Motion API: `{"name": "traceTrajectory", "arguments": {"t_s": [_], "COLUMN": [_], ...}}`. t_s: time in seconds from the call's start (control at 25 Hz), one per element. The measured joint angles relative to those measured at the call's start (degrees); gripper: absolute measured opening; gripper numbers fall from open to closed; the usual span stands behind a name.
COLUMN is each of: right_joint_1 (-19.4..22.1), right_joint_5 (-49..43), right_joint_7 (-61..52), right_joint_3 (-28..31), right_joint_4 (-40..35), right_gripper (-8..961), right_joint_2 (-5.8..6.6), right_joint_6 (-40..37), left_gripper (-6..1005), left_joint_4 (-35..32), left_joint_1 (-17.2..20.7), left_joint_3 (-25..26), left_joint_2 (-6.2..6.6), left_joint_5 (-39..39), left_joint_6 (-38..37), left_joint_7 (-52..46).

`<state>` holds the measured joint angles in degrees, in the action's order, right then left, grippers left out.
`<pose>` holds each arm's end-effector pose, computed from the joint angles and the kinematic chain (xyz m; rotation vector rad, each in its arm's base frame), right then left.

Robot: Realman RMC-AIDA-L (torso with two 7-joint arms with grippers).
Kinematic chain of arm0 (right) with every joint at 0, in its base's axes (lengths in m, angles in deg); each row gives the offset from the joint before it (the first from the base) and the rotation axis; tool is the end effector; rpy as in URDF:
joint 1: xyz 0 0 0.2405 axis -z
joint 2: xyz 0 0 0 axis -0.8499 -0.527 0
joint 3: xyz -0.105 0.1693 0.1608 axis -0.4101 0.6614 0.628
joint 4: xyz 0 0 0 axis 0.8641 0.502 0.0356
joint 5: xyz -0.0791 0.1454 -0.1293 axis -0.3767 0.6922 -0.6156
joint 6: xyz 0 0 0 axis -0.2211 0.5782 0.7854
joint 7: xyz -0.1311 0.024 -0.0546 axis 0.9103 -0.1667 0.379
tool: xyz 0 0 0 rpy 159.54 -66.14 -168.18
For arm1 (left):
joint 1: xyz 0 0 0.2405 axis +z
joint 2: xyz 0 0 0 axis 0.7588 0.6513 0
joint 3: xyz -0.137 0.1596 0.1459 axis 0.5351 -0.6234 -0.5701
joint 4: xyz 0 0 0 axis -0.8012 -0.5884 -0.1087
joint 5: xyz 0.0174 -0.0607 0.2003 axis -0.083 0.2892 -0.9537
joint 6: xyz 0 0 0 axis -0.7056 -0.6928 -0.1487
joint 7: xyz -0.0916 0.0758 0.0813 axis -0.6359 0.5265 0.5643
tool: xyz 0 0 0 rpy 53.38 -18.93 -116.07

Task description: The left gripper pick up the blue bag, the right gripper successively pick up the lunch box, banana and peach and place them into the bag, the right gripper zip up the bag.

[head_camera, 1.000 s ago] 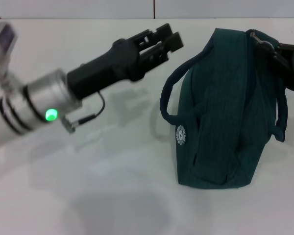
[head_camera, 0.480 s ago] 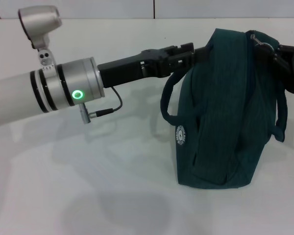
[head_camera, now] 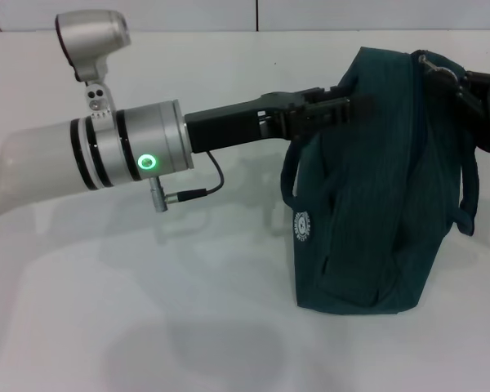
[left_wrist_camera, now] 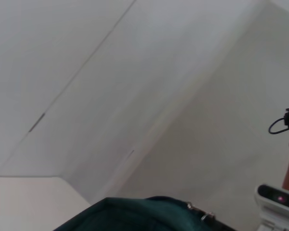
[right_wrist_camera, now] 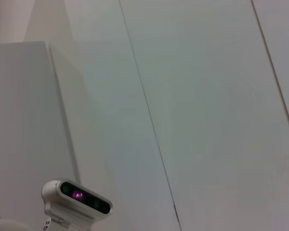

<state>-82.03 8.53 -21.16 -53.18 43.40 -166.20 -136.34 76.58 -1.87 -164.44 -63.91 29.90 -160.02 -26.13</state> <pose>0.2457 0.3281 0.0388 -2.4037 0.4570 1.2074 -0.1631 0.3523 -0.0663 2.6156 1.0486 1.2654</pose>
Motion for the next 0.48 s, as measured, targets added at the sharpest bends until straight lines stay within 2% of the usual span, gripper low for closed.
{"name": "traceTrajectory", "arguments": {"t_s": [0.28, 0.48], "right_joint_1": [-0.5, -0.5], "right_joint_5": [0.1, 0.1], "right_joint_7": [1.0, 1.2], "right_joint_3": [0.0, 0.0], "right_joint_4": [0.2, 0.5], "right_gripper": [17, 18], "right_joint_2": [-0.17, -0.21], "right_joint_6": [0.2, 0.3], "left_gripper": [667, 665], "left_joint_4": [-0.9, -2.8], "left_joint_1": [-0.6, -0.7], "left_joint_3": [0.4, 0.6], "left_joint_2": [-0.36, -0.53], "left_joint_5": [0.6, 2.7], "left_joint_6": [1.2, 5.4], "left_joint_7": [0.0, 1.4]}}
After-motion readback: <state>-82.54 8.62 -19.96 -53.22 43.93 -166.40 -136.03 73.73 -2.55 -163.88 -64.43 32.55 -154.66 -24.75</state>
